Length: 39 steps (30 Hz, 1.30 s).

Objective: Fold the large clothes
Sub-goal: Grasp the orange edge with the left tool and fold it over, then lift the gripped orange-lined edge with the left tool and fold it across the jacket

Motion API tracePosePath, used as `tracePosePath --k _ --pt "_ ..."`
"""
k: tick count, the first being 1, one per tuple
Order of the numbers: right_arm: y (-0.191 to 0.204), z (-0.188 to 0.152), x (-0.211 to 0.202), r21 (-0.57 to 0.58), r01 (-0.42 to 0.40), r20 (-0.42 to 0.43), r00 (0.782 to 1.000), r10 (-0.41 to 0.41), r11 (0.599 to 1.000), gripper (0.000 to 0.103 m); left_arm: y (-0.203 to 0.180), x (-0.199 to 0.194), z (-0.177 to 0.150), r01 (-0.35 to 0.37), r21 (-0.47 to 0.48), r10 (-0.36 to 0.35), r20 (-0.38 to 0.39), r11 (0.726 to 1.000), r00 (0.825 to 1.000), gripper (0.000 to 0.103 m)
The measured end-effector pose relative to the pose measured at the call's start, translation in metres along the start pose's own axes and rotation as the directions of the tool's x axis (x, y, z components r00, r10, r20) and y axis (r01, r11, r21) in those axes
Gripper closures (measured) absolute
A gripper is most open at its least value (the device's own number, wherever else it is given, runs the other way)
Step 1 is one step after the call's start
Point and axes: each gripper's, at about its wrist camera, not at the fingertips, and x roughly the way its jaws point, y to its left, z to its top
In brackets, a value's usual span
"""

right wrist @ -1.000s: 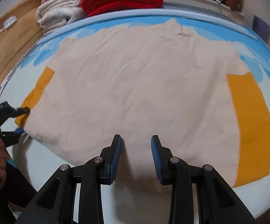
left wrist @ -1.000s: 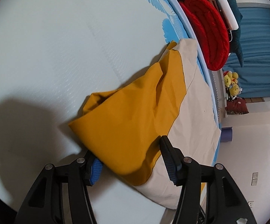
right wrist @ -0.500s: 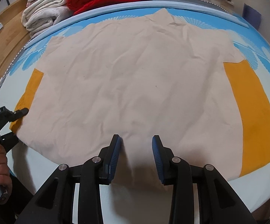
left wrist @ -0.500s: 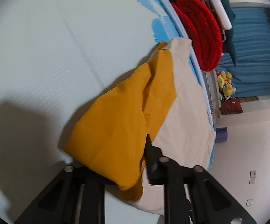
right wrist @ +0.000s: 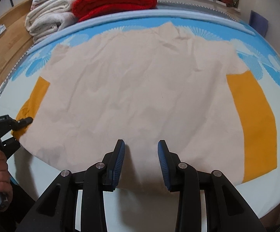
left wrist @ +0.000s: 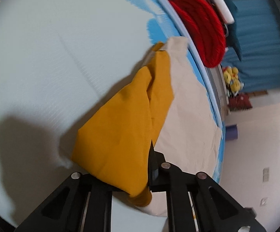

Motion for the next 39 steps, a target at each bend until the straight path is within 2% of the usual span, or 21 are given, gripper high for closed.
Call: tracePosePath --k 3,5,10,12,14,18,20,22,23,26,30,34,36,39 --pt "0.011 0.004 -0.013 -0.028 0.008 0.048 0.999 -0.007 1.0 0.066 -0.009 -0.015 0.001 0.022 0.033 -0.022 0.008 0.999 1.0 0.095" --pt "0.018 0.005 -0.019 -0.038 0.018 0.073 0.997 -0.015 0.999 0.066 -0.021 -0.026 0.002 0.0 0.092 -0.002 0.024 0.996 1.0 0.095" --pt "0.036 0.001 -0.026 -0.052 0.068 0.107 0.992 -0.062 0.996 0.066 -0.031 -0.052 0.01 -0.043 0.141 0.038 0.038 0.989 0.999 0.097" --pt "0.046 -0.002 -0.026 -0.076 0.095 0.113 0.99 -0.086 0.993 0.066 -0.038 -0.066 0.013 -0.076 0.195 0.068 0.045 0.978 0.997 0.097" --pt "0.055 -0.004 -0.024 -0.073 0.083 0.097 0.992 -0.076 0.994 0.066 -0.044 -0.079 0.014 -0.104 0.263 0.094 0.051 0.959 0.994 0.097" --pt "0.072 -0.009 -0.006 -0.118 0.088 0.047 0.995 -0.083 0.989 0.066 -0.058 -0.104 0.01 -0.155 0.418 0.131 0.087 0.895 0.988 0.097" --pt "0.078 -0.015 0.024 -0.151 0.059 -0.066 0.995 -0.07 0.987 0.066 -0.061 -0.104 0.001 -0.166 0.482 0.139 0.09 0.86 0.986 0.097" --pt "0.078 -0.016 0.037 -0.146 0.043 -0.114 0.992 -0.06 0.988 0.066 -0.06 -0.1 -0.009 -0.188 0.522 0.146 0.121 0.832 0.982 0.097" --pt "0.076 -0.015 0.038 -0.139 0.04 -0.116 0.992 -0.057 0.99 0.066 -0.059 -0.098 -0.011 -0.192 0.526 0.146 0.129 0.829 0.981 0.098" --pt "0.068 -0.008 0.027 -0.113 0.006 -0.122 0.992 -0.02 0.994 0.066 -0.058 -0.097 -0.013 -0.188 0.504 0.126 0.154 0.843 0.98 0.098" --pt "0.041 0.01 -0.011 -0.085 -0.026 -0.059 0.998 0.021 0.996 0.066 -0.064 -0.092 -0.016 -0.191 0.499 0.124 0.165 0.845 0.978 0.098" --pt "-0.012 0.045 -0.079 -0.095 -0.001 0.096 0.995 0.01 0.995 0.065 -0.075 -0.091 -0.021 -0.185 0.52 0.111 0.171 0.834 0.979 0.098" --pt "-0.042 0.055 -0.109 -0.118 0.036 0.176 0.984 -0.015 0.992 0.058 -0.081 -0.09 -0.026 -0.195 0.536 0.117 0.177 0.821 0.977 0.098" --pt "-0.093 0.059 -0.139 -0.098 0.141 0.287 0.952 -0.107 0.985 0.057 -0.093 -0.086 -0.032 -0.207 0.555 0.126 0.181 0.806 0.975 0.098"
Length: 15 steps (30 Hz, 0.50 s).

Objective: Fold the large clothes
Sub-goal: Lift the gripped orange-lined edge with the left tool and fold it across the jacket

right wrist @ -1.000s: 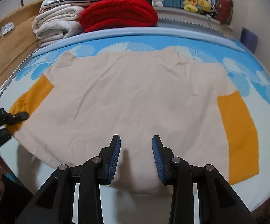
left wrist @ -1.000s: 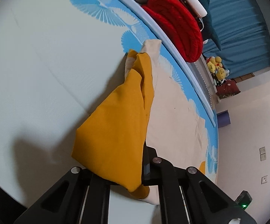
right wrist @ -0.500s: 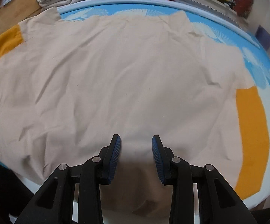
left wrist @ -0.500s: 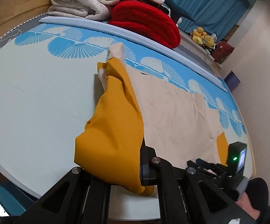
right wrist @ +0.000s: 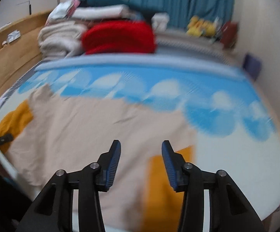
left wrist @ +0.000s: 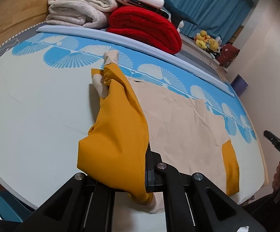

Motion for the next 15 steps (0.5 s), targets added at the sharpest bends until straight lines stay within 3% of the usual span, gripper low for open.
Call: tracePosePath --k 2,5,7,9,13,15 --pt "-0.034 -0.011 -0.002 0.068 0.045 0.004 0.999 -0.045 0.997 0.057 -0.016 0.001 0.002 -0.006 0.026 0.006 0.001 1.0 1.0 0.098" --pt "-0.081 -0.02 0.007 0.256 0.051 -0.095 0.995 -0.027 0.965 0.057 -0.055 0.004 0.006 0.02 0.085 -0.02 0.005 0.996 1.0 0.098" --pt "-0.106 -0.023 -0.003 0.363 0.028 -0.067 0.998 -0.004 0.931 0.057 -0.091 0.005 0.005 0.062 0.138 -0.063 0.009 0.989 0.998 0.099" --pt "-0.12 -0.026 -0.012 0.386 0.035 -0.051 0.999 -0.017 0.922 0.057 -0.134 0.007 0.001 0.106 0.207 -0.109 0.004 0.973 0.994 0.099" --pt "-0.132 -0.033 -0.024 0.372 0.041 -0.049 0.999 -0.024 0.927 0.057 -0.212 0.012 -0.019 0.214 0.34 -0.215 -0.034 0.916 0.976 0.099" --pt "-0.133 -0.036 -0.025 0.362 0.028 -0.046 0.999 -0.012 0.932 0.057 -0.253 0.024 -0.039 0.274 0.412 -0.257 -0.097 0.869 0.962 0.099"
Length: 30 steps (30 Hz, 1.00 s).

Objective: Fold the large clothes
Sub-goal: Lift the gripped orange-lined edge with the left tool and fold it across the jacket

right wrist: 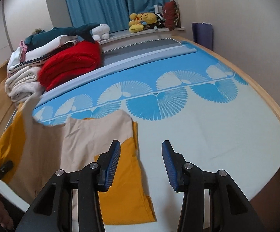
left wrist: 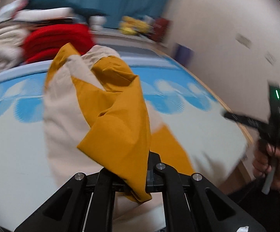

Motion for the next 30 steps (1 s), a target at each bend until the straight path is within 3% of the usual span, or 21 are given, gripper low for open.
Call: tracePosePath --k 2,4,7,9,10,12,14,16,18,22,25,26,27,28,29,30 --pt "-0.002 -0.002 -0.002 -0.005 -0.014 -0.009 1.0 0.014 1.0 0.057 -0.036 0.031 -0.006 0.071 0.079 -0.064 -0.09 0.994 0.994 0.098" --pt "0.0 -0.005 -0.001 -0.001 -0.037 -0.027 0.999 0.037 0.999 0.057 -0.063 0.069 -0.019 0.161 0.109 -0.134 -0.225 0.981 0.965 0.089" --pt "0.0 -0.011 0.008 0.015 -0.077 -0.079 0.994 0.078 0.997 0.054 -0.071 0.101 -0.036 0.257 0.049 -0.218 -0.396 0.965 0.892 0.074" --pt "0.0 -0.015 0.019 0.054 -0.108 -0.124 0.986 0.114 0.993 0.049 -0.064 0.096 -0.035 0.287 -0.008 -0.266 -0.407 0.958 0.874 0.073" --pt "0.0 -0.017 0.023 0.071 -0.124 -0.139 0.981 0.133 0.99 0.048 -0.057 0.085 -0.031 0.31 -0.034 -0.298 -0.393 0.95 0.87 0.067" --pt "0.004 -0.02 0.035 0.115 -0.175 -0.176 0.965 0.194 0.978 0.044 -0.039 0.06 -0.018 0.321 -0.071 -0.326 -0.338 0.944 0.883 0.053" --pt "0.01 -0.023 0.047 0.139 -0.219 -0.209 0.947 0.245 0.966 0.041 -0.018 0.039 -0.009 0.304 -0.104 -0.321 -0.272 0.947 0.907 0.052" --pt "0.022 -0.03 0.06 0.142 -0.249 -0.267 0.922 0.279 0.958 0.038 0.011 0.019 -0.004 0.228 -0.145 -0.255 -0.211 0.963 0.944 0.052" --pt "0.035 -0.04 0.076 0.12 -0.25 -0.347 0.896 0.277 0.961 0.036 0.034 0.009 -0.005 0.14 -0.179 -0.174 -0.193 0.974 0.966 0.054" --pt "0.05 -0.076 0.114 0.054 -0.14 -0.546 0.825 0.147 0.989 0.036 0.067 0.001 -0.013 -0.018 -0.234 -0.035 -0.222 0.972 0.974 0.054" --pt "0.047 -0.093 0.132 0.115 -0.104 -0.63 0.761 0.154 0.988 0.036 0.08 -0.001 -0.019 -0.079 -0.246 0.015 -0.252 0.966 0.968 0.054" --pt "0.049 -0.094 0.133 0.138 -0.121 -0.63 0.755 0.182 0.983 0.04 0.087 -0.002 -0.021 -0.09 -0.248 0.025 -0.255 0.965 0.967 0.054" --pt "0.053 -0.093 0.132 0.142 -0.144 -0.625 0.754 0.202 0.979 0.059 0.088 0.001 -0.023 -0.106 -0.253 0.038 -0.261 0.962 0.965 0.054" --pt "0.06 -0.09 0.128 0.125 -0.184 -0.604 0.766 0.222 0.975 0.076 0.095 -0.002 -0.026 -0.115 -0.259 0.044 -0.266 0.959 0.963 0.054" --pt "0.066 -0.082 0.118 0.103 -0.231 -0.558 0.792 0.249 0.967 0.092 0.097 -0.001 -0.026 -0.126 -0.271 0.049 -0.274 0.954 0.96 0.054" --pt "0.069 -0.074 0.107 0.09 -0.265 -0.509 0.816 0.273 0.96 0.093 0.102 -0.003 -0.028 -0.13 -0.28 0.049 -0.277 0.951 0.96 0.054"
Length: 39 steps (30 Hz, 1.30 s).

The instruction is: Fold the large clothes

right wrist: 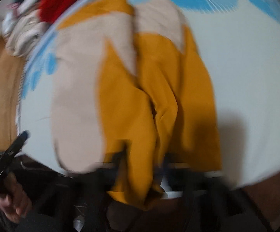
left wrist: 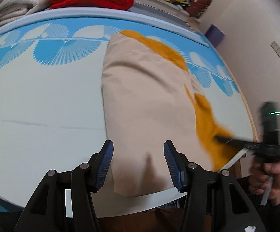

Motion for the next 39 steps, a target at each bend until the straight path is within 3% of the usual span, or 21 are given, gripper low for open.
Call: tracePosePath --k 1,3,4,5,7,10,12,14,18,19,22,27,29,30,31,32,33,35,36,38,39 --pt "0.009 0.002 -0.025 -0.045 -0.056 0.114 0.992 0.061 0.997 0.094 0.003 0.001 0.0 0.001 -0.017 -0.001 -0.007 1.0 1.0 0.054" --pt "0.019 0.0 -0.068 -0.133 -0.111 0.289 0.946 0.145 0.985 0.094 0.005 0.005 0.001 0.016 -0.041 -0.017 -0.024 0.999 1.0 0.054" --pt "0.019 -0.005 -0.086 -0.163 -0.101 0.354 0.922 0.154 0.981 0.094 0.003 0.007 0.001 0.025 -0.043 -0.026 -0.03 0.999 0.999 0.054" --pt "0.013 -0.008 -0.091 -0.155 -0.081 0.375 0.917 0.134 0.985 0.094 0.002 0.007 0.001 0.034 -0.04 -0.035 -0.035 0.999 0.999 0.054" --pt "-0.006 -0.013 -0.081 -0.09 -0.023 0.332 0.942 0.051 0.996 0.094 -0.006 0.014 0.0 0.053 -0.019 -0.054 -0.057 0.998 0.997 0.054" --pt "-0.041 -0.018 -0.04 0.027 0.108 0.154 0.982 -0.111 0.994 0.094 -0.016 0.039 -0.005 0.07 0.01 -0.068 -0.138 0.997 0.988 0.054" --pt "-0.061 -0.022 -0.017 0.058 0.194 0.065 0.978 -0.198 0.979 0.094 -0.019 0.068 -0.017 0.003 0.061 0.012 -0.251 0.998 0.968 0.053" --pt "-0.072 -0.022 -0.009 0.064 0.226 0.032 0.973 -0.228 0.972 0.094 -0.019 0.089 -0.031 -0.036 0.092 0.066 -0.339 0.995 0.939 0.051" --pt "-0.077 -0.018 -0.004 0.068 0.229 0.003 0.973 -0.229 0.971 0.094 -0.023 0.078 -0.027 -0.014 0.089 0.041 -0.306 0.996 0.951 0.059" --pt "-0.077 -0.019 -0.002 0.056 0.243 -0.006 0.97 -0.243 0.968 0.094 -0.025 0.081 -0.03 -0.033 0.125 0.07 -0.304 0.992 0.95 0.055" --pt "-0.086 -0.019 0.014 0.044 0.27 -0.081 0.961 -0.266 0.962 0.095 -0.017 0.105 -0.043 -0.064 0.125 0.106 -0.372 0.99 0.922 0.051" --pt "-0.095 -0.022 0.023 0.053 0.299 -0.135 0.948 -0.289 0.953 0.093 -0.025 0.101 -0.04 -0.076 0.172 0.134 -0.352 0.982 0.926 0.051" --pt "-0.098 -0.022 0.02 0.048 0.324 -0.137 0.939 -0.315 0.945 0.088 -0.027 0.103 -0.037 -0.084 0.178 0.143 -0.35 0.98 0.926 0.051" --pt "-0.1 -0.023 0.017 0.041 0.374 -0.131 0.921 -0.366 0.927 0.087 -0.029 0.102 -0.038 -0.089 0.177 0.147 -0.349 0.98 0.925 0.051" --pt "-0.102 -0.023 0.012 0.026 0.447 -0.12 0.89 -0.441 0.894 0.087 -0.03 0.102 -0.037 -0.092 0.176 0.149 -0.349 0.98 0.925 0.051" --pt "-0.106 -0.022 0.005 0.017 0.546 -0.093 0.835 -0.542 0.838 0.087 -0.03 0.101 -0.036 -0.095 0.172 0.151 -0.348 0.98 0.925 0.051" --pt "-0.109 -0.019 -0.005 0.048 0.561 -0.06 0.827 -0.558 0.826 0.087 -0.028 0.102 -0.032 -0.096 0.17 0.151 -0.349 0.981 0.925 0.051" --pt "-0.111 -0.009 -0.036 0.158 0.414 0.08 0.899 -0.43 0.896 0.087 -0.028 0.101 -0.032 -0.095 0.168 0.149 -0.35 0.981 0.925 0.051" --pt "-0.106 0.0 -0.055 0.175 0.308 0.193 0.921 -0.339 0.935 0.082 -0.028 0.101 -0.031 -0.094 0.167 0.149 -0.351 0.981 0.925 0.051" --pt "-0.09 0.016 -0.073 0.109 0.223 0.324 0.913 -0.247 0.969 0.074 -0.03 0.099 -0.031 -0.097 0.172 0.152 -0.348 0.98 0.925 0.051" --pt "-0.084 0.024 -0.074 0.077 0.188 0.343 0.917 -0.203 0.979 0.057 -0.03 0.098 -0.031 -0.098 0.176 0.155 -0.345 0.979 0.926 0.052"
